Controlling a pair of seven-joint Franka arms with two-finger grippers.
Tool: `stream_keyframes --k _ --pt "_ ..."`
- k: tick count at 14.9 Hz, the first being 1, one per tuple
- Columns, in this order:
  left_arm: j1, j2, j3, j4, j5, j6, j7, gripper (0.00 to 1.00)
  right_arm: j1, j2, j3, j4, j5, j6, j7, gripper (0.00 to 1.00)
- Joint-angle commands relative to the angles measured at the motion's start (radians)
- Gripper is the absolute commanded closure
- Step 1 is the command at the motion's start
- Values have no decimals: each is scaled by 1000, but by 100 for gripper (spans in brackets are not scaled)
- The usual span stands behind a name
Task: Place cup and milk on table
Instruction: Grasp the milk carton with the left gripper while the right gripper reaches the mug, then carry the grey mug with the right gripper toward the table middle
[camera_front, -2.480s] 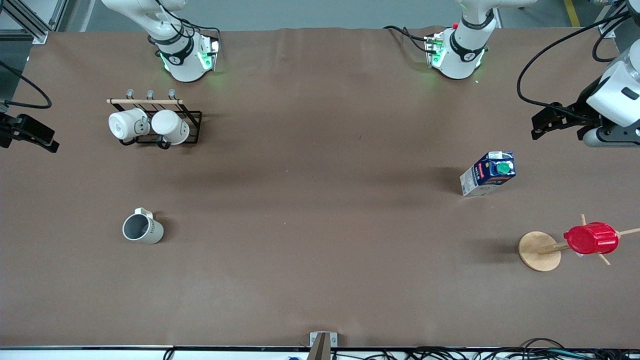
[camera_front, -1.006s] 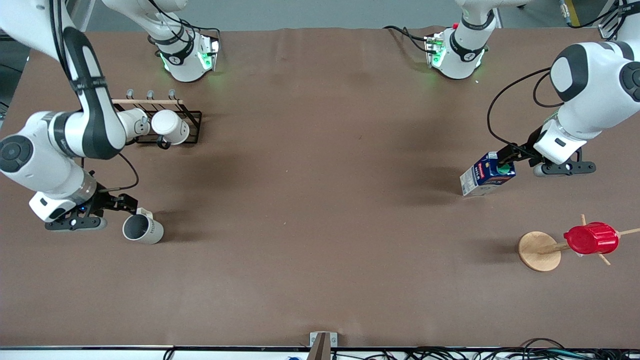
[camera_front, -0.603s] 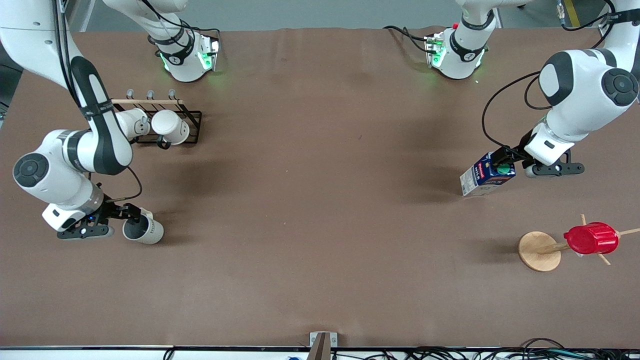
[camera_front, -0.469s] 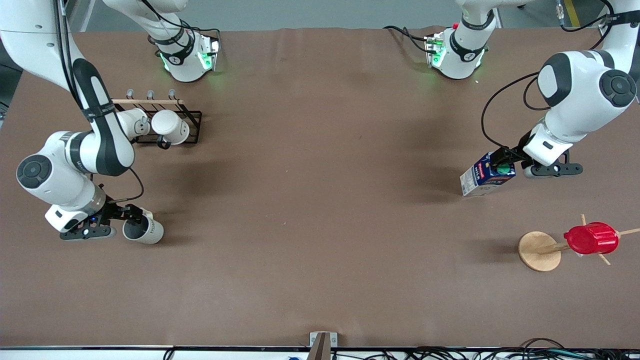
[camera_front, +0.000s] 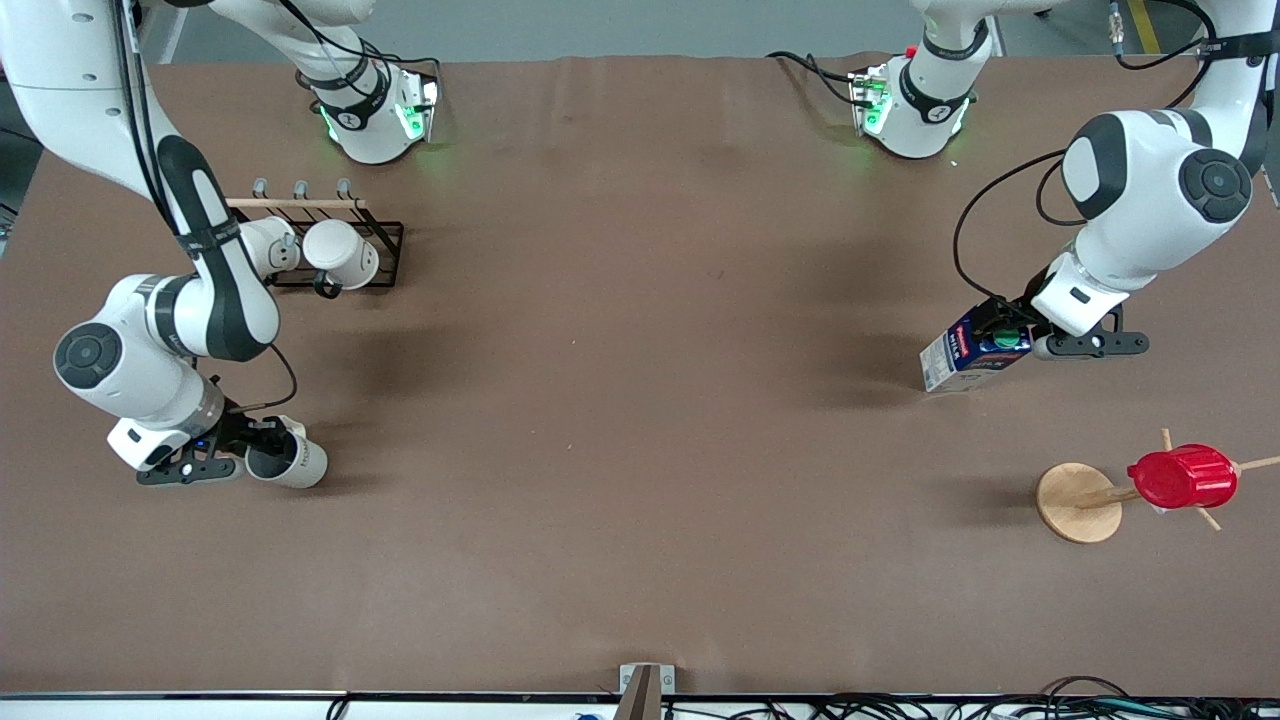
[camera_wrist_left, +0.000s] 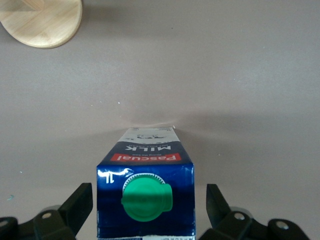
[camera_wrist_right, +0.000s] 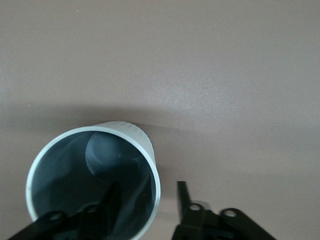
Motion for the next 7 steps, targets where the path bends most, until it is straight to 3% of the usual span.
stream_keyframes --k 1,5,7 --pt "0 -1 -2 -12 -9 22 9 0 -3 14 5 23 88 -5 -7 100" --pt "0 10 -2 -11 -9 22 11 0 1 5 5 51 106 -44 42 100" --pt "0 17 -2 -11 -9 24 11 0 35 -47 7 54 107 -146 102 100"
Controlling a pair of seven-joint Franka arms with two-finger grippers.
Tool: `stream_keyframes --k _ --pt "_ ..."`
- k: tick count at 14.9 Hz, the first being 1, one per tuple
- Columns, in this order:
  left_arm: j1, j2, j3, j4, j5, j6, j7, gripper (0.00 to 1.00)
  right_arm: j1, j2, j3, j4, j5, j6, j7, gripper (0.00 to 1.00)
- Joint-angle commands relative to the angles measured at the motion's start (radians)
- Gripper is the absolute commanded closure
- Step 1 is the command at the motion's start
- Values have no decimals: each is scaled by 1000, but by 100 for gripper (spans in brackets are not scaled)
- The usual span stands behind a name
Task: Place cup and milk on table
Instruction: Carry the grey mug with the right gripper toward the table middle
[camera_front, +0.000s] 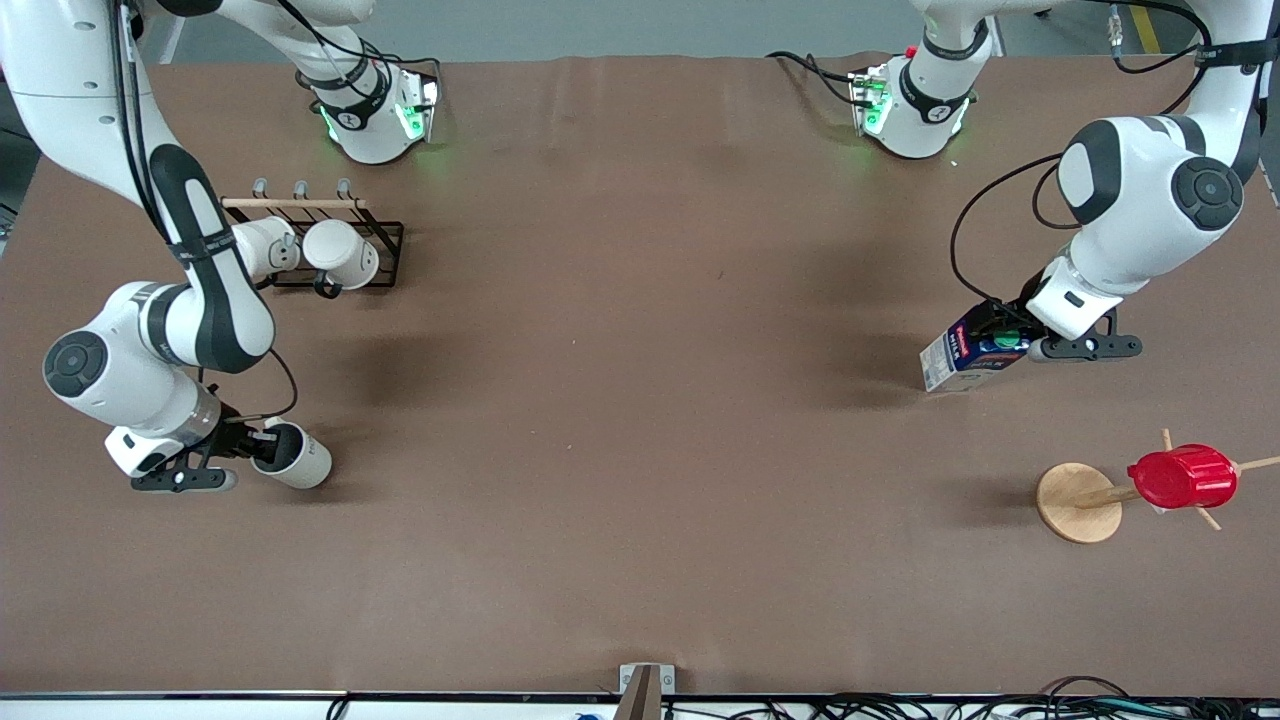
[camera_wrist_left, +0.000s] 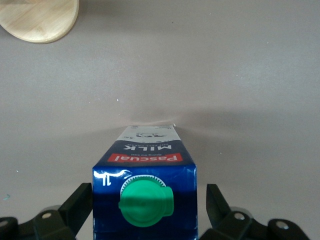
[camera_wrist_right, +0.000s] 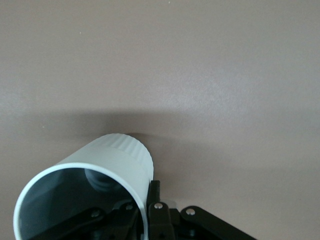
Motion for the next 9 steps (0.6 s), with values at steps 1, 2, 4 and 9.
stream_keyframes --k 1,2,4,9 --pt "0 3 -2 -9 -9 21 13 0 55 -87 5 2 12 -140 121 100" --pt "0 3 -2 -9 -9 21 13 0 87 -112 5 2 12 -185 201 100" --pt "0 6 -2 -9 -7 21 13 1 174 -153 3 1 10 -242 386 100" --pt "0 9 -2 -6 -3 25 13 26 398 -173 3 2 7 -288 779 100"
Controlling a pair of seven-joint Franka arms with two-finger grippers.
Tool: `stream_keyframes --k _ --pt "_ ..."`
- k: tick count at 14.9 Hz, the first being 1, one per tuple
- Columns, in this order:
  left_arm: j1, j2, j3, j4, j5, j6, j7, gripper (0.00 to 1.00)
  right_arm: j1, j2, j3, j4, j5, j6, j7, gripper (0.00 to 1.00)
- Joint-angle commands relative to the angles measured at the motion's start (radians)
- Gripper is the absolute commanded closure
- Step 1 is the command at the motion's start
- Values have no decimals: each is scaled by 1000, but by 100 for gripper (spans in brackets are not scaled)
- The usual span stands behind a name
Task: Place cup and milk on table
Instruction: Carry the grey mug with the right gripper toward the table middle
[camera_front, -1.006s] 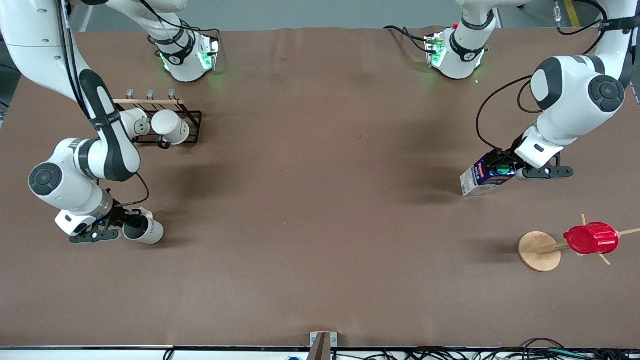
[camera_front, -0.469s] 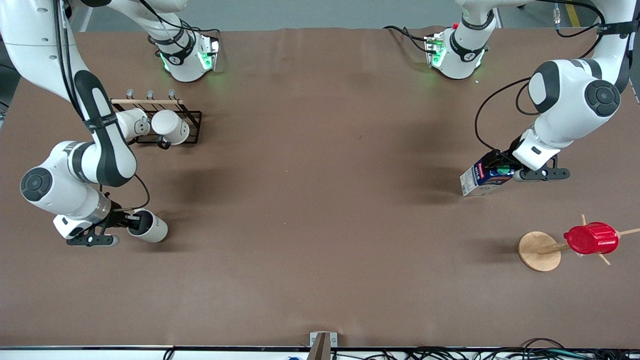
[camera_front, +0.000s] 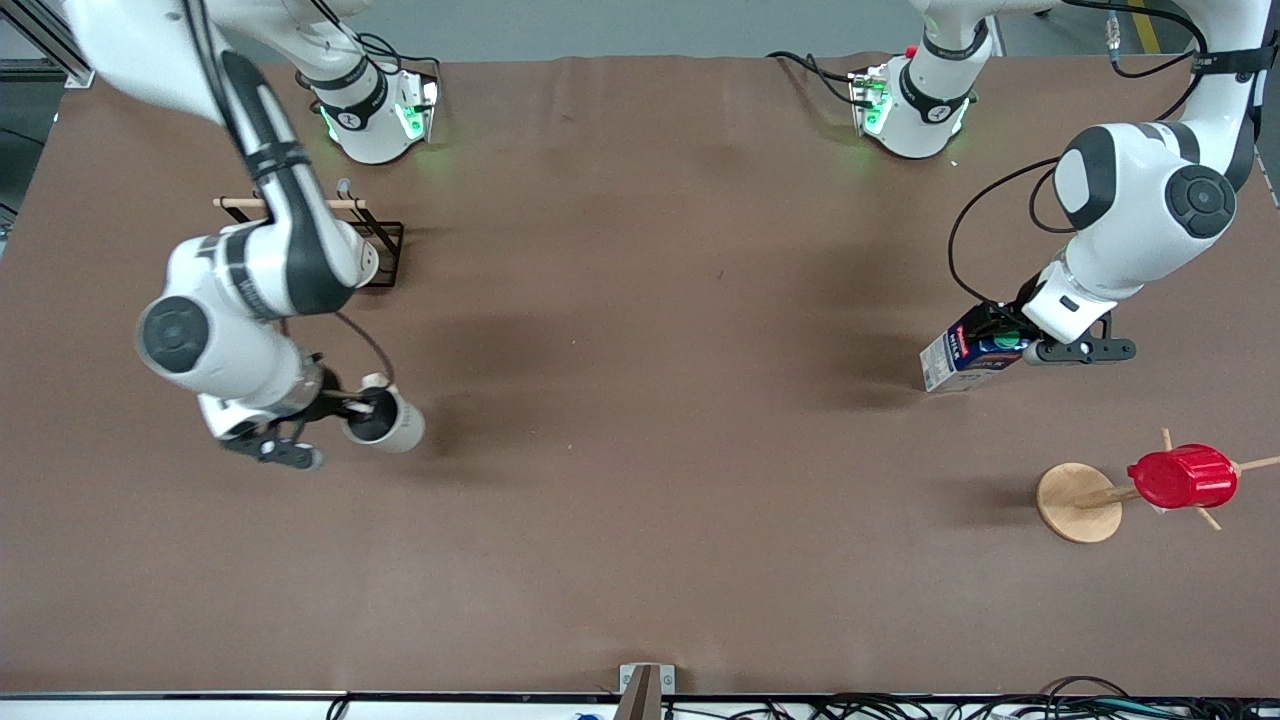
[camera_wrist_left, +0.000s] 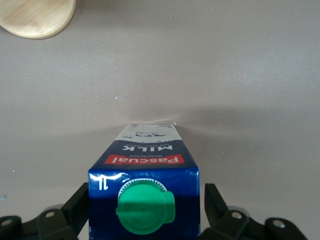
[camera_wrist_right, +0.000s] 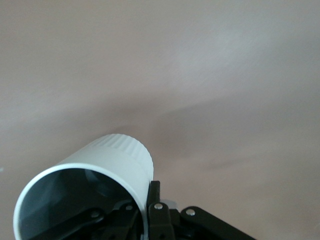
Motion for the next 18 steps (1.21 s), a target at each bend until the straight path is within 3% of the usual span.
stream_keyframes --k 1,3,4,9,13,15,18 --pt "0 -5 -2 -5 -3 15 13 39 108 -9 -10 -26 5 11 200 100" --pt "0 -6 -2 -2 -3 15 14 56 183 3 -10 15 8 15 329 100" --pt "0 -8 -2 0 -3 15 14 59 218 25 -8 34 10 21 399 100" --pt "-1 -25 -11 12 -3 6 -1 60 349 144 -10 158 11 28 607 100" --pt "0 -45 -52 32 -4 -11 -20 59 395 218 -8 212 37 63 682 99" --pt "0 -51 -98 64 -4 -55 -56 59 433 236 -10 211 76 129 694 98" --pt "-1 -45 -187 93 -4 -69 -138 59 458 261 -10 211 62 157 742 98"
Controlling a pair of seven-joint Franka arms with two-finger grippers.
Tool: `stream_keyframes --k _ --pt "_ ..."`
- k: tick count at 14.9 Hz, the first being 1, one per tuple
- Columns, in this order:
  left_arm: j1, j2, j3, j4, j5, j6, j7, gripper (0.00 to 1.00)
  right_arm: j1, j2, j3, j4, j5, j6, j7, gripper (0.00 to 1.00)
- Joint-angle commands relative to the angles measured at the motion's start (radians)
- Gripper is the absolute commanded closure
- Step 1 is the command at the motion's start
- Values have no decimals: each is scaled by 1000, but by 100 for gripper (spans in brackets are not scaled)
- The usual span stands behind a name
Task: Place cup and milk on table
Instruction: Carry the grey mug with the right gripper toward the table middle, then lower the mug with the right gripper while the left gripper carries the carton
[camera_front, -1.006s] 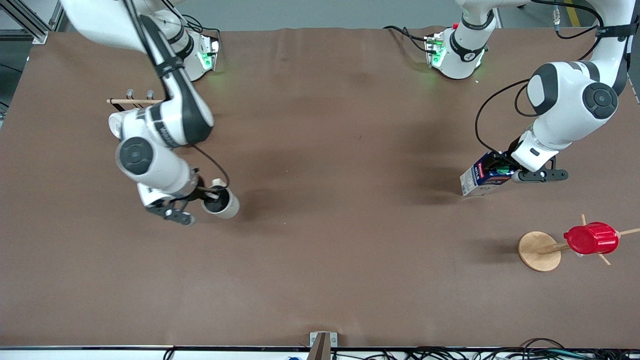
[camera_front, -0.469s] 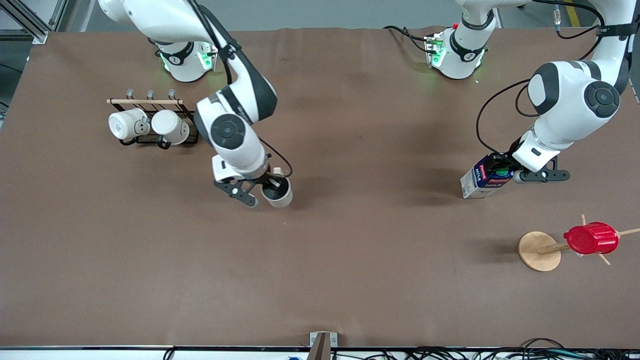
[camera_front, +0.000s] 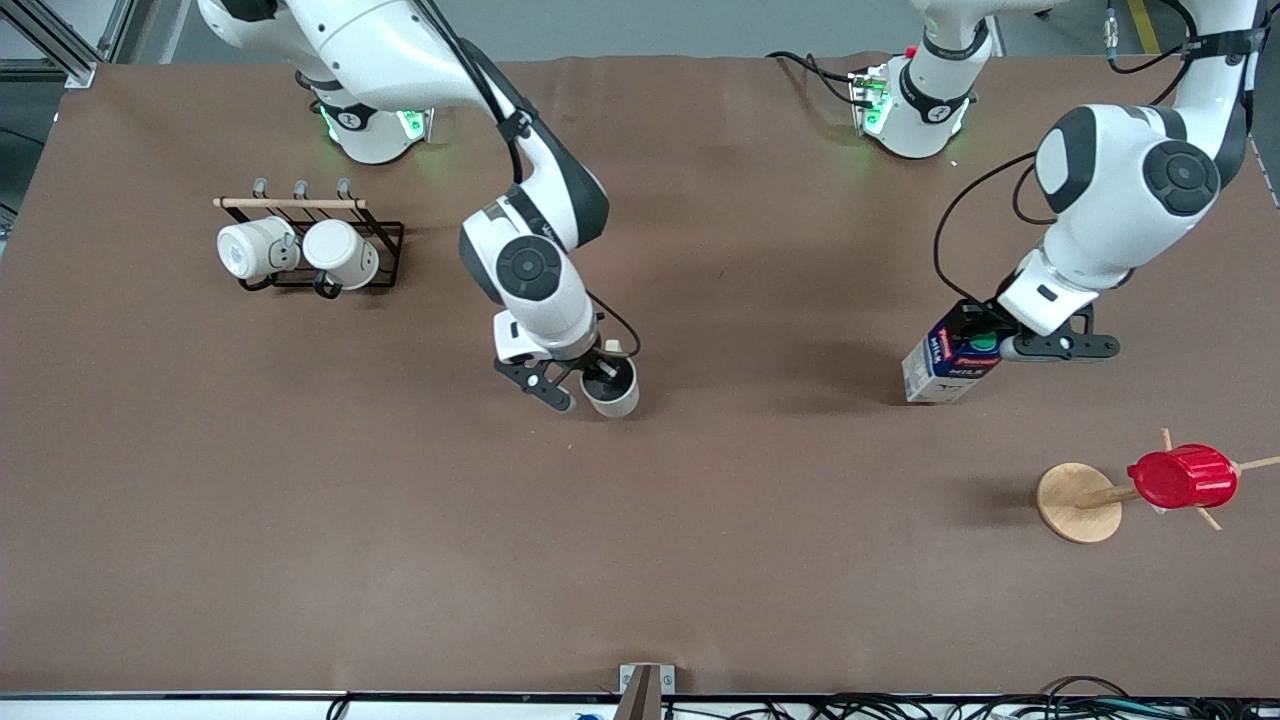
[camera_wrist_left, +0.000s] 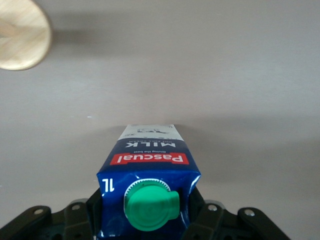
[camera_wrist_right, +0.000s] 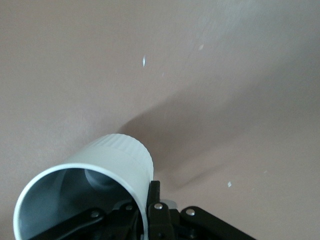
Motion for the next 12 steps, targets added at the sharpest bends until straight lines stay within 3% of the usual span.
stream_keyframes --k 1,4,5,7,8,10,12 --pt "0 2 -82 40 -4 -27 -75 59 22 14 -12 13 6 11 29 96" --pt "-3 58 -192 118 -4 -32 -191 59 42 37 -10 7 10 60 38 86" --pt "-6 81 -228 145 -3 -32 -232 59 47 40 -10 5 12 66 40 73" --pt "-27 122 -283 191 11 -33 -314 59 48 40 -10 5 12 64 40 59" --pt "-52 142 -286 208 48 -35 -355 59 45 39 -10 5 13 58 40 39" --pt "-125 220 -288 274 130 -41 -493 59 30 30 -12 5 12 48 22 11" --pt "-173 303 -288 372 174 -77 -564 60 -7 -25 -18 9 6 -70 -3 4"
